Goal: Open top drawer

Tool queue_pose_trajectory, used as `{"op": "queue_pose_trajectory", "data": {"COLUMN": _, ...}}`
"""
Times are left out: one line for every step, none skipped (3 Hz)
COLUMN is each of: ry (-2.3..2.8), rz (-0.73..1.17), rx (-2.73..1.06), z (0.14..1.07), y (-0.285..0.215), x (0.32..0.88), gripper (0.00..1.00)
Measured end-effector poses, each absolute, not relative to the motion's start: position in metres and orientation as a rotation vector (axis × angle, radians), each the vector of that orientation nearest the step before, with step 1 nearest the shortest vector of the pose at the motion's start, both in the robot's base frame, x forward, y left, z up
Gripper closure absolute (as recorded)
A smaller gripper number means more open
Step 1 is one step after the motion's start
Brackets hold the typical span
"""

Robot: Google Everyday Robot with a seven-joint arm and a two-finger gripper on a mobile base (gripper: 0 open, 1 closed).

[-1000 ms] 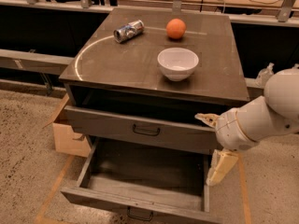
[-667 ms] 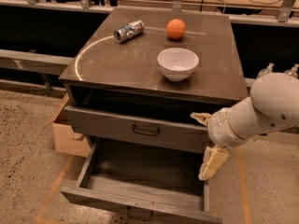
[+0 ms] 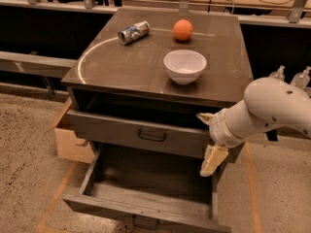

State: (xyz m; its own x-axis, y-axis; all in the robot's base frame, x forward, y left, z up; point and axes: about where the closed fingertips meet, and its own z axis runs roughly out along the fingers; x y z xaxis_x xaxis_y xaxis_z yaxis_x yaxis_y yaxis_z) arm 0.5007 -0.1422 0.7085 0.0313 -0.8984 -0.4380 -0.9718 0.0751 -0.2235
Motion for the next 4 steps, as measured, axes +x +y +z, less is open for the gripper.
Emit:
{"op": "queue_pose_trajectory", "data": {"ry": 1.916, "rz": 0.166, "rx": -1.822, "z": 0.7, "y": -0.145, "x": 0.521, "gripper": 0.0}}
{"op": "queue_pose_trajectory", "data": {"ry": 1.942, "rz": 0.125, "rx": -1.814, "z": 0.691, "y": -0.149, "x": 0.535, "gripper": 0.0}}
{"op": "queue_pose_trajectory", "data": {"ry": 1.97, "rz": 0.092, "rx": -1.815, "z": 0.684, "y": -0.152, "x": 0.541, "gripper": 0.16}}
{"op": "queue_pose_trajectory", "data": {"ry": 1.975, "rz": 0.076, "rx": -1.814, "z": 0.684, "y": -0.152, "x": 0.544, "gripper": 0.39}}
